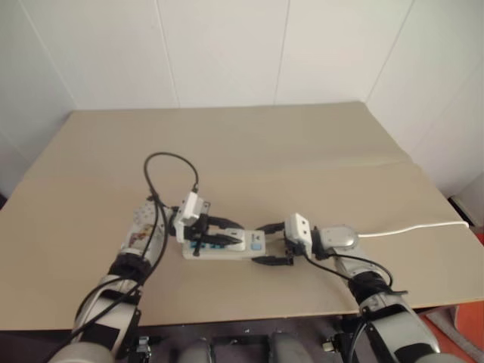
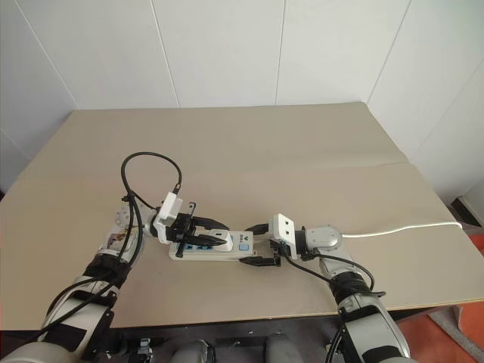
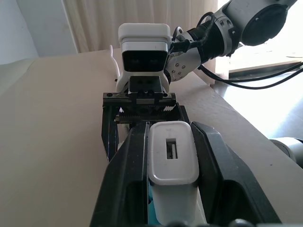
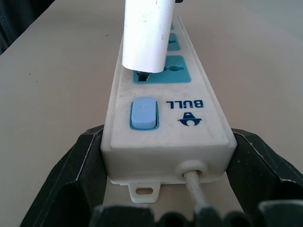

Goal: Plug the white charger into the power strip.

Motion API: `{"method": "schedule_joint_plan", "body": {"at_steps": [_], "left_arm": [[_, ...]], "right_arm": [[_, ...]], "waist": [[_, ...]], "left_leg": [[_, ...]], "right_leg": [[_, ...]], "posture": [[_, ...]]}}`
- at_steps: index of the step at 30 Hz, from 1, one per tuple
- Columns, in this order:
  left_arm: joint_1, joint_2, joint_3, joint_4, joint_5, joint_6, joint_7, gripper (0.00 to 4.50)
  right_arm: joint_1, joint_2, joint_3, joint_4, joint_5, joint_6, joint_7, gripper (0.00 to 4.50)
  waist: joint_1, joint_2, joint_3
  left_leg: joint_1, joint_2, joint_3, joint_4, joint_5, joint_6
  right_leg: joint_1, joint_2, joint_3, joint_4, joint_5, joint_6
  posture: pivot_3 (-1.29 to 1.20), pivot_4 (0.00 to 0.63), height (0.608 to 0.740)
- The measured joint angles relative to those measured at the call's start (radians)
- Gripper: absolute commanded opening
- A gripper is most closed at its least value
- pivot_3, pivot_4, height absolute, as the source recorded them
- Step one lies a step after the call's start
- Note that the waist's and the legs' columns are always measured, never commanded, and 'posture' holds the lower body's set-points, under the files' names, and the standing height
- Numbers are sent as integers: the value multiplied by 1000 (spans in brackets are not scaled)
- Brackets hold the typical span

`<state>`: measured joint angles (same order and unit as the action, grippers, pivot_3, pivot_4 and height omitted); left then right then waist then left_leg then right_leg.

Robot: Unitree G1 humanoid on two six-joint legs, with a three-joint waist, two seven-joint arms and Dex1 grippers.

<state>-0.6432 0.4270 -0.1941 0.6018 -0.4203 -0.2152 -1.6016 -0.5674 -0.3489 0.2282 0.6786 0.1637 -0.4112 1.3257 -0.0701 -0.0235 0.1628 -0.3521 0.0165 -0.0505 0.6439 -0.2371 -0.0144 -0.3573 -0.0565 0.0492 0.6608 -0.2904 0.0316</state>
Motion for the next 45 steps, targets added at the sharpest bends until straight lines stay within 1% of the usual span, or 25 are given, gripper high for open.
{"method": "schedule_joint_plan", "body": {"at_steps": [3,6,12,17,30,41,43,45], "left_arm": [[1,0,-4,-4,6,9,16,1028],[0,3,-27,-27,42,21,43,1028],[16,24,-48,-136,89,116,106,1028],[24,34,-50,-177,100,155,122,1028],[94,36,-45,-219,100,131,193,1028],[81,38,-50,-182,100,94,179,1028],[68,38,-53,-157,100,71,166,1757],[68,54,-65,-56,154,49,173,2271]], "right_arm": [[0,0,0,3,-3,0,-3,3411],[0,0,0,10,-5,0,-8,3411],[0,0,-1,18,-6,0,-12,3411],[0,0,-1,18,-6,0,-10,3411],[3,2,0,25,-25,0,-19,3411],[-1,8,0,39,-26,0,-20,3411],[-1,10,0,40,-27,0,-22,3411],[-6,15,3,36,-32,-6,-22,3411]], "waist": [[1,0,-1],[2,2,-2],[4,4,-6],[3,4,-6],[5,6,-20],[5,6,-24],[4,6,-24],[-2,8,-23]], "left_leg": [[1,0,0,0,0,0],[4,0,0,0,0,0],[4,0,-1,0,0,0],[4,0,-1,-1,0,0],[5,0,-3,-3,0,0],[5,0,-3,-4,0,0],[5,0,-3,-5,0,0],[5,0,-3,-5,0,0]], "right_leg": [[2,0,-1,-1,-1,2],[5,0,-1,-2,-3,4],[6,0,-1,-3,-3,5],[6,0,-1,-4,-3,5],[6,-1,0,-5,-3,4],[6,0,1,-6,-4,3],[6,0,1,-6,-4,3],[4,1,5,-6,-4,3]], "posture": [[0,150,740],[0,150,740],[0,150,740],[0,150,740],[0,150,740],[0,150,740],[0,150,740],[0,150,740]]}}
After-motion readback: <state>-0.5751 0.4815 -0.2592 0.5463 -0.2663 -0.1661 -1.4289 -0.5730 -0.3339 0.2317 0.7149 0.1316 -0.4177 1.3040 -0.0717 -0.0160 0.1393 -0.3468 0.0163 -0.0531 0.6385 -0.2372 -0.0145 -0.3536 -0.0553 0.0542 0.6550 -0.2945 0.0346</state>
